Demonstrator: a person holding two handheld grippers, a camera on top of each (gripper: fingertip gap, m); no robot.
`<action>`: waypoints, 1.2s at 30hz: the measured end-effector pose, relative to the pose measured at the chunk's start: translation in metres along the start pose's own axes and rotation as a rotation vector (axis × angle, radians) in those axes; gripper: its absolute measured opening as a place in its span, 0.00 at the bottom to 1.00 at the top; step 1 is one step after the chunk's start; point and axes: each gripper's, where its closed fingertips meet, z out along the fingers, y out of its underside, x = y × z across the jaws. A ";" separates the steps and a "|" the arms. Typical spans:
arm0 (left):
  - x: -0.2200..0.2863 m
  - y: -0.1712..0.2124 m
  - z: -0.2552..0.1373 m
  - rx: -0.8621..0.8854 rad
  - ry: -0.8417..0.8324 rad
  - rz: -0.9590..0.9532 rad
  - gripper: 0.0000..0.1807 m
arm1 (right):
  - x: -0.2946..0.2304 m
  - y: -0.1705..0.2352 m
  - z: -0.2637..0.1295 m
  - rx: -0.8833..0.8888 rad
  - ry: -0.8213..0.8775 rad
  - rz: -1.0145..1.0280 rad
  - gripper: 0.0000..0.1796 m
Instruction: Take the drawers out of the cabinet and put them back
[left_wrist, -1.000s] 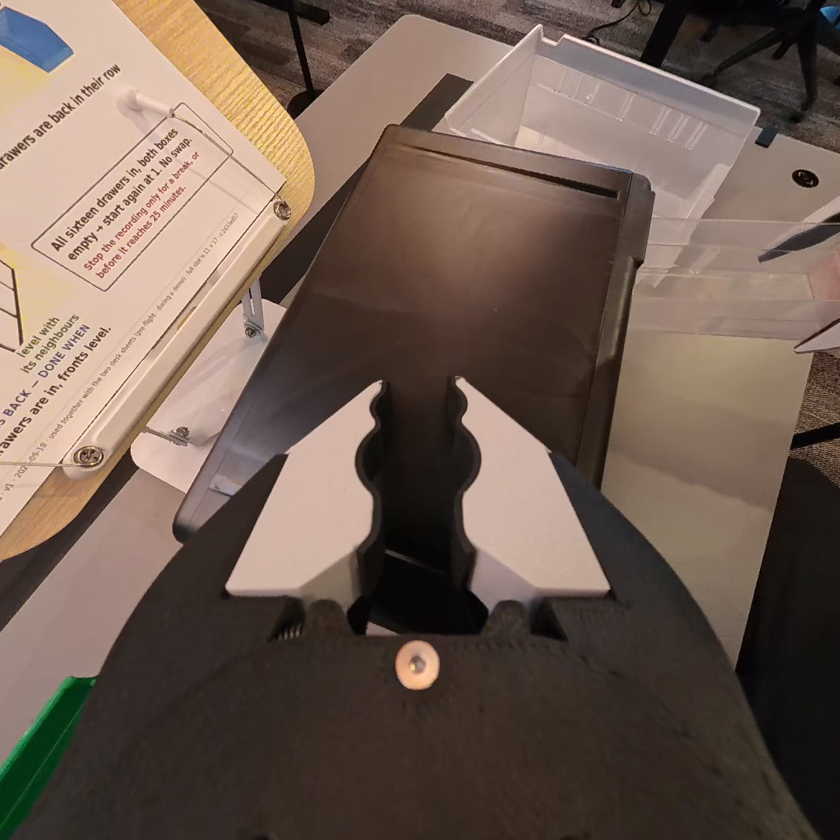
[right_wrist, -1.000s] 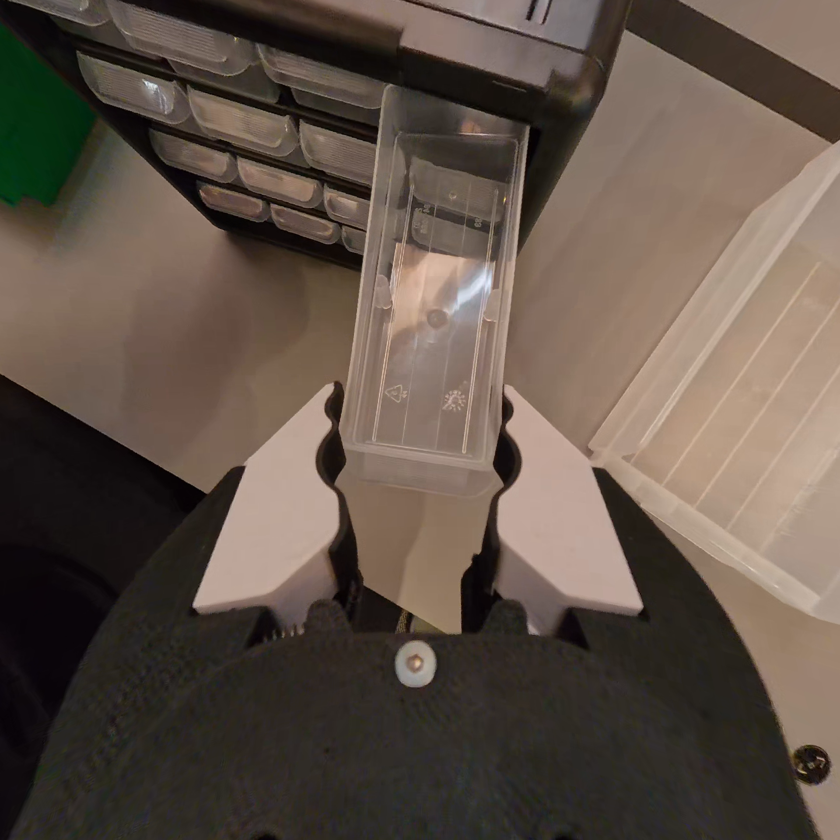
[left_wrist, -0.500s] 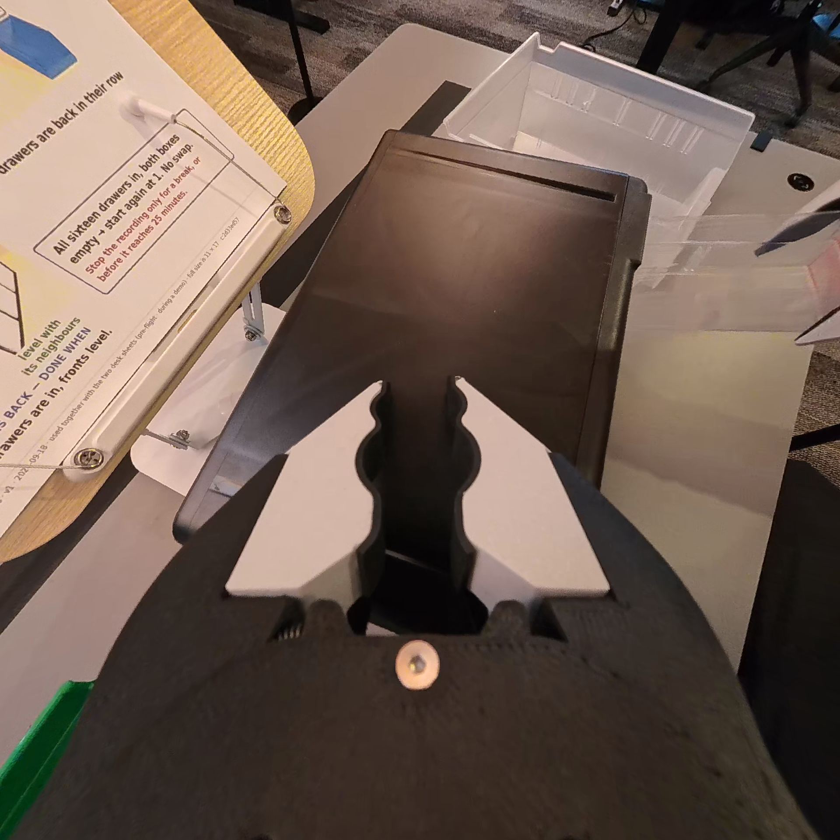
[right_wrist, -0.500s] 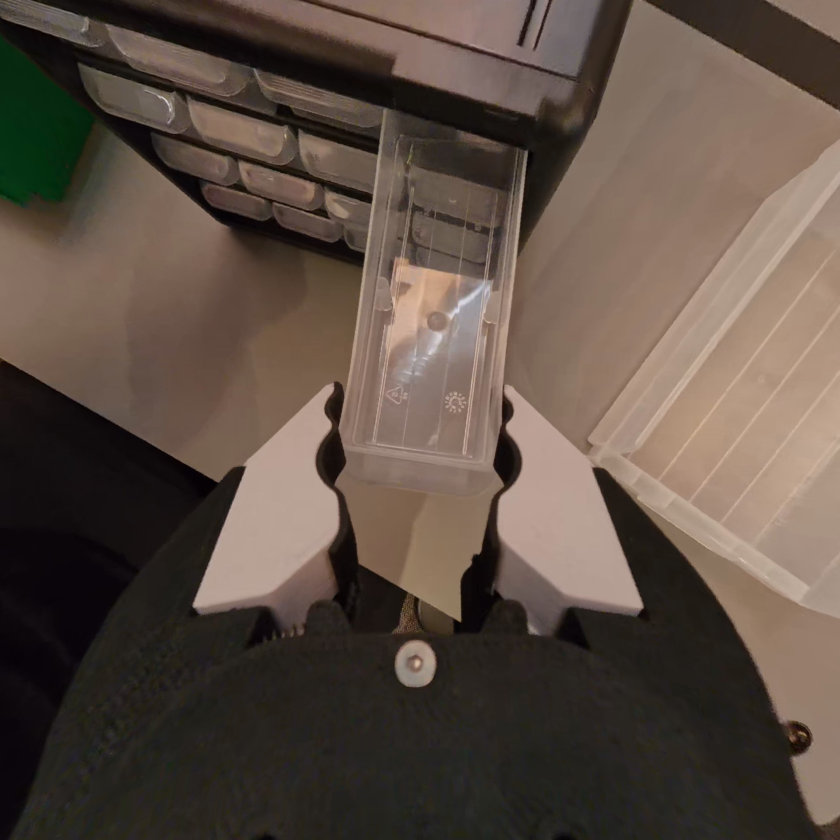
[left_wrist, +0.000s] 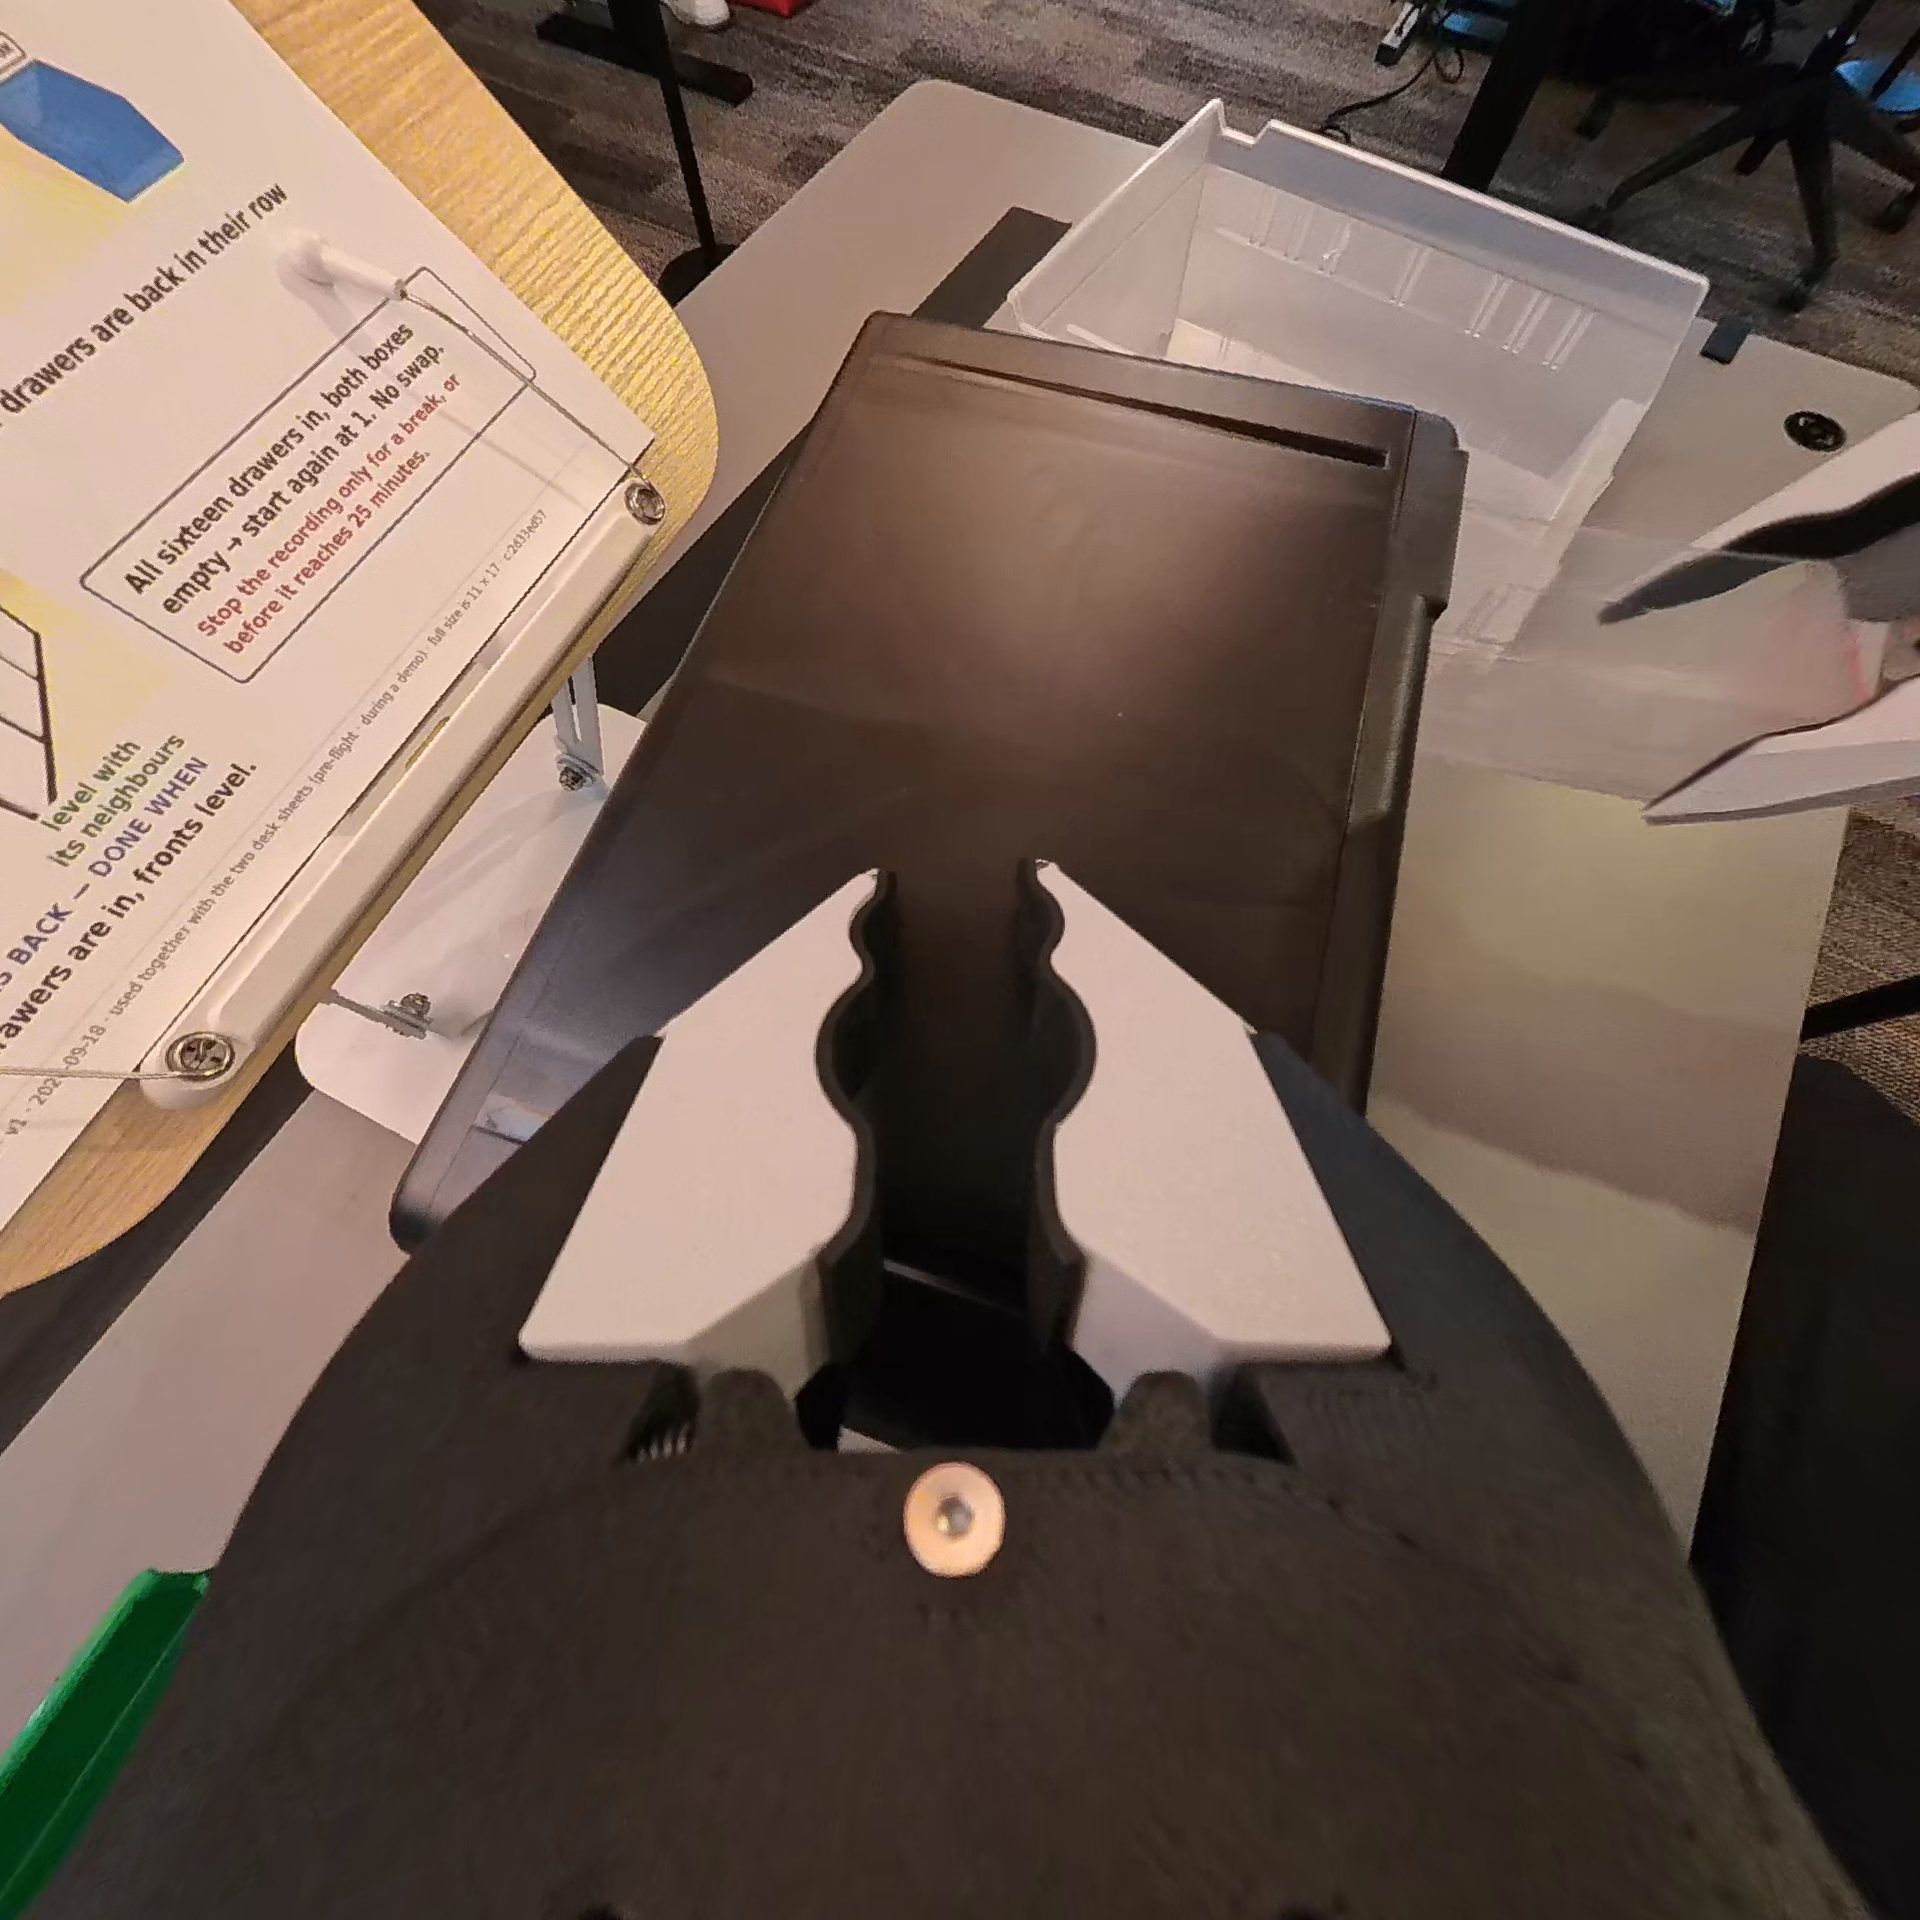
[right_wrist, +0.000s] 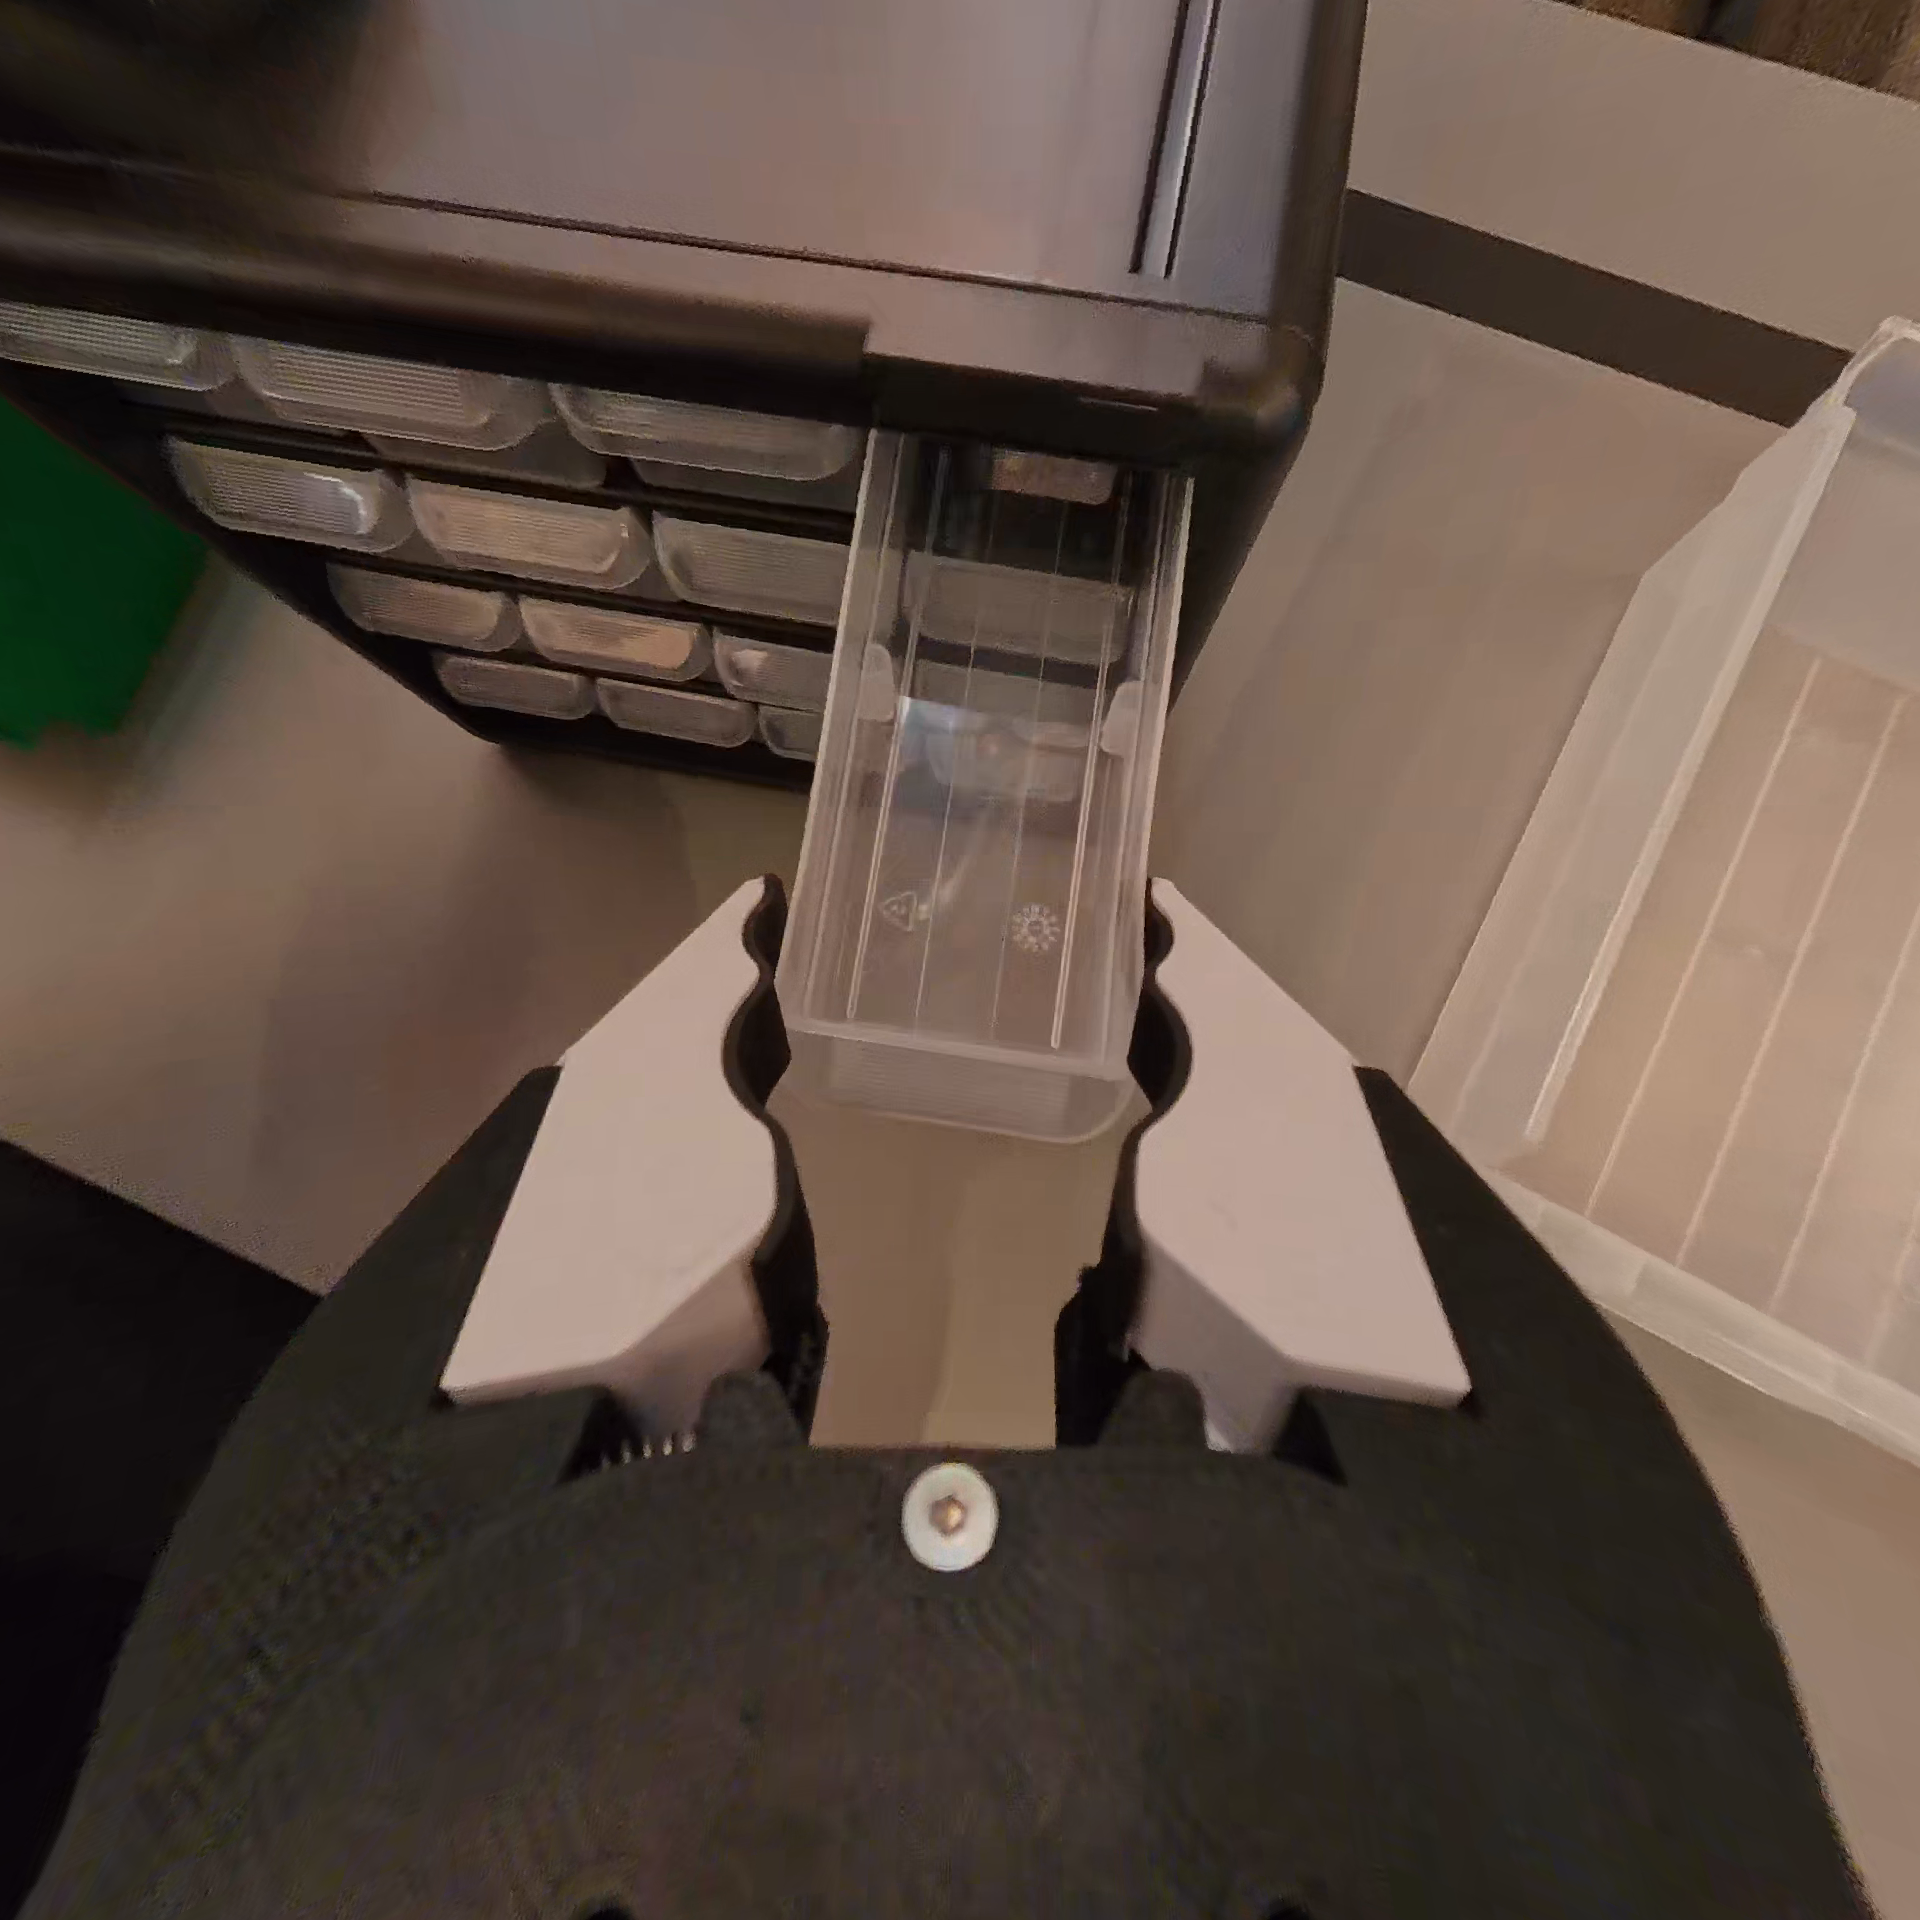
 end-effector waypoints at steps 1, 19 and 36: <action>0.000 0.000 0.000 -0.001 0.000 0.001 0.13 | 0.002 -0.001 0.005 0.007 0.008 -0.006 0.37; 0.001 -0.001 -0.001 0.022 0.007 0.004 0.12 | 0.027 -0.017 0.003 -0.006 -0.046 -0.518 0.48; 0.000 -0.002 -0.002 0.038 0.002 0.002 0.12 | 0.066 -0.060 0.055 0.088 0.221 -0.350 0.51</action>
